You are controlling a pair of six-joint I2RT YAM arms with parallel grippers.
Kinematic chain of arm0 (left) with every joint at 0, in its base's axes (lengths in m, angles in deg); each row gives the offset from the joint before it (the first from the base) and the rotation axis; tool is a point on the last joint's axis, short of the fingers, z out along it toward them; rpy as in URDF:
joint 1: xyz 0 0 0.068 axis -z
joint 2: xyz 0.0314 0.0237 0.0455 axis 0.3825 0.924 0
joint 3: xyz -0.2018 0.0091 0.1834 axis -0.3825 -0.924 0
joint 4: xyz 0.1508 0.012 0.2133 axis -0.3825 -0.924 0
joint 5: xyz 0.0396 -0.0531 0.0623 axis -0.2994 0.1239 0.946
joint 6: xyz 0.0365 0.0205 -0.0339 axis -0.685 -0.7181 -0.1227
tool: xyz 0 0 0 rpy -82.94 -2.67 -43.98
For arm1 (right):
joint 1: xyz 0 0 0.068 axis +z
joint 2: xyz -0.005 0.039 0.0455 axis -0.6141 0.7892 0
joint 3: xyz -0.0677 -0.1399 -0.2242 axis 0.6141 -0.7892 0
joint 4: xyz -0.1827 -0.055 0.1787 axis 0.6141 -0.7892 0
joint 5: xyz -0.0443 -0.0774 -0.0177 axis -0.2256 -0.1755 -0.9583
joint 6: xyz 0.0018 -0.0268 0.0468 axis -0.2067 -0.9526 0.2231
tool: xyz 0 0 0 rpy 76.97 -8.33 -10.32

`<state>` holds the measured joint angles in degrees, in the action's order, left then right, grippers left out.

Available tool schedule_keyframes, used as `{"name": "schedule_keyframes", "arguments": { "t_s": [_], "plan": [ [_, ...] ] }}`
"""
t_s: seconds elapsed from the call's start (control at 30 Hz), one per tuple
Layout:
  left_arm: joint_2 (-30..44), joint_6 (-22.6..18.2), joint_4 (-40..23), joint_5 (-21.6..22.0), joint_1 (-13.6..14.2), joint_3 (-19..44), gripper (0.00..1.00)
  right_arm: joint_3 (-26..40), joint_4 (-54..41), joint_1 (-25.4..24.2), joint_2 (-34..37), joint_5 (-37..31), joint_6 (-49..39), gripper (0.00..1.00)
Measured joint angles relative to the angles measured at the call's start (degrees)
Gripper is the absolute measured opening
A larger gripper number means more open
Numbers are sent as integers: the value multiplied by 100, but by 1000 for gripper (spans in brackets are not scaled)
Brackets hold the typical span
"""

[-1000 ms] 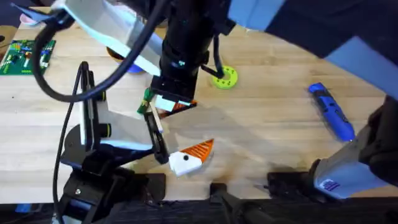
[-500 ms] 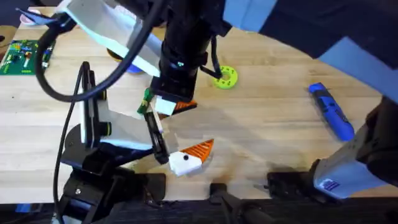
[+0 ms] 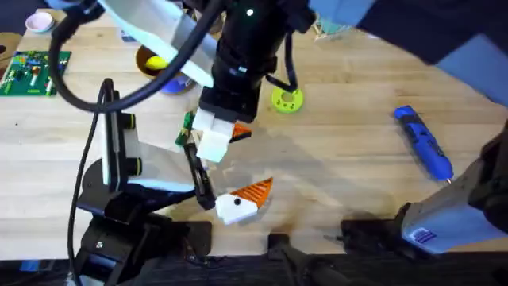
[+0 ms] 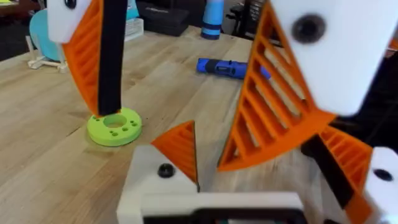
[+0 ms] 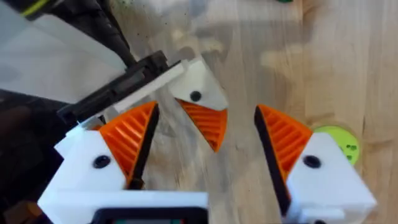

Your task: Pick up the gripper from the table and insert it into the empty holder that is missing its gripper. Then pick up a screw, insert it into the mounting hole, and use the screwdriver to tighten it. Finally, clean up the table by picking up the vegetable and placing it into the bucket.

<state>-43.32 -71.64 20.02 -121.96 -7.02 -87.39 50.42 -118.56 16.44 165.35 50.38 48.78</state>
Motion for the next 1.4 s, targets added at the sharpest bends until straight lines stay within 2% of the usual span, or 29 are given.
{"name": "schedule_keyframes", "arguments": {
  "t_s": [0.43,0.7,0.87,1.0,1.33,1.37,1.4],
  "plan": [
    [-1,-2,-1,0,0,0,992,0,-7,-273,-418,-71,-4,992],
    [0,-2,-2,0,0,0,992,-22,-32,-888,-1223,-1127,102,991],
    [0,-2,4,0,0,0,992,-22,-160,-1673,-2049,-1627,258,992],
    [0,-2,4,0,0,0,992,-22,-225,-2546,-2608,-1792,490,991],
    [-1,-2,17,92,0,0,991,-22,-301,-4776,-3364,-1832,1184,994],
    [0,15,18,113,0,0,948,-22,-345,-4924,-3373,-1825,1250,994],
    [0,-2,26,133,0,0,777,-22,-398,-5075,-3376,-1794,1312,994]
  ]
}}
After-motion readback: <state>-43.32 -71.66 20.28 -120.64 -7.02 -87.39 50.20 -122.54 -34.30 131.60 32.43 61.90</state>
